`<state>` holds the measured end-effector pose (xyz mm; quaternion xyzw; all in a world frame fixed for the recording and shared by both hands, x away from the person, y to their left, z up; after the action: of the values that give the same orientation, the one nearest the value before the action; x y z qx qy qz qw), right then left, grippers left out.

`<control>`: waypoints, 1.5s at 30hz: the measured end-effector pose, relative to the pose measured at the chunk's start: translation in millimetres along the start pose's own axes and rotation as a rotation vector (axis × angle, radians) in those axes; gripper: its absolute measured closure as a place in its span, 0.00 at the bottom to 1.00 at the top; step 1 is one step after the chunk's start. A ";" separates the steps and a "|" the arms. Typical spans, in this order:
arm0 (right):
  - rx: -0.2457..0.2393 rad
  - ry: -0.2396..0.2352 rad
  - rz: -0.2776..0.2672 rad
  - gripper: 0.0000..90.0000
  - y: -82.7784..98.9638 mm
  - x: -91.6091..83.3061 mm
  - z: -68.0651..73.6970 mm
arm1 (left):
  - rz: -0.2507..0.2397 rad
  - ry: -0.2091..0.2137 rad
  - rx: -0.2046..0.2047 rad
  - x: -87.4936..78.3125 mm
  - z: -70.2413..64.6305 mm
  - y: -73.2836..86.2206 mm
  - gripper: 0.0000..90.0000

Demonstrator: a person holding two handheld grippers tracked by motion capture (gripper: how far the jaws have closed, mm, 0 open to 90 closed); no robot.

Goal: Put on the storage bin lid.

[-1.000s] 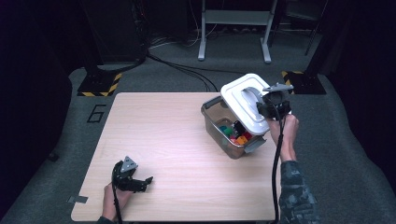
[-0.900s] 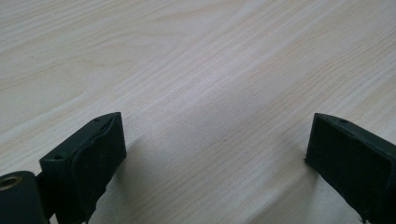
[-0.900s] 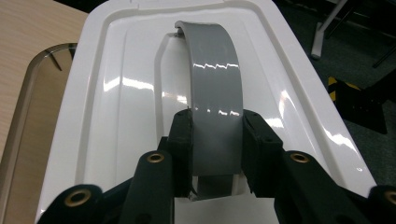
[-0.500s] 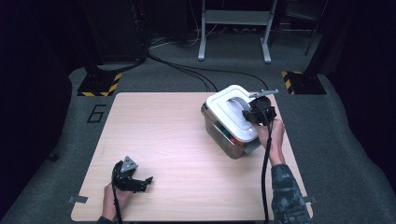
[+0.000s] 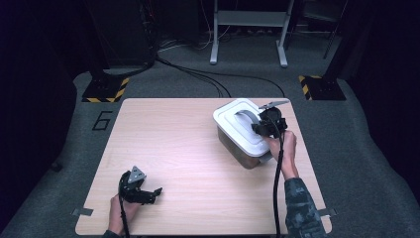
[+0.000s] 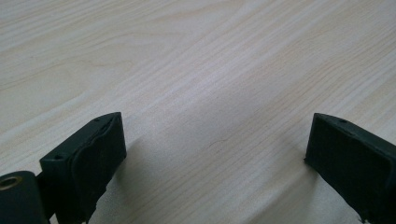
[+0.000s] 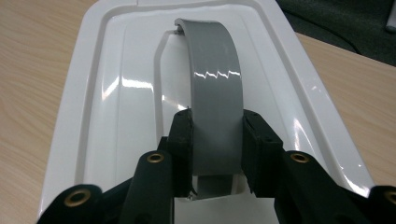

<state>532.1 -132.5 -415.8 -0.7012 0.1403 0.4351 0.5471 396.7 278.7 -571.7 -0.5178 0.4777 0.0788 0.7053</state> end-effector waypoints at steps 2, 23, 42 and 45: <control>0.011 -0.002 0.001 0.74 0.9 1.0 0.9 | 0.000 0.000 0.000 0.0 0.0 0.0 0.05; 0.054 -0.025 -0.079 0.42 1.0 -22.9 -0.5 | 0.000 0.000 0.001 0.0 0.1 0.0 0.05; -0.112 -0.127 -0.117 0.09 9.1 -45.2 83.0 | -0.011 -0.005 -0.004 0.5 -0.3 -0.3 0.05; -0.142 -0.150 -0.124 0.07 12.9 -42.1 99.3 | -0.010 -0.005 -0.003 0.5 -0.3 -0.3 0.05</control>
<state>453.5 -60.6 -394.3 -0.7111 0.0244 0.4605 0.5307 396.9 278.2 -571.9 -0.5212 0.4730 0.0774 0.7061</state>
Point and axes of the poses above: each handheld gripper's, and its own axes: x roughly forward along the jaws, y roughly out of its underside, z roughly to its left, the point moved 6 cm from there along x, roughly forward along the jaws, and after that the axes turned 5 degrees about z, right-handed, at the moved point
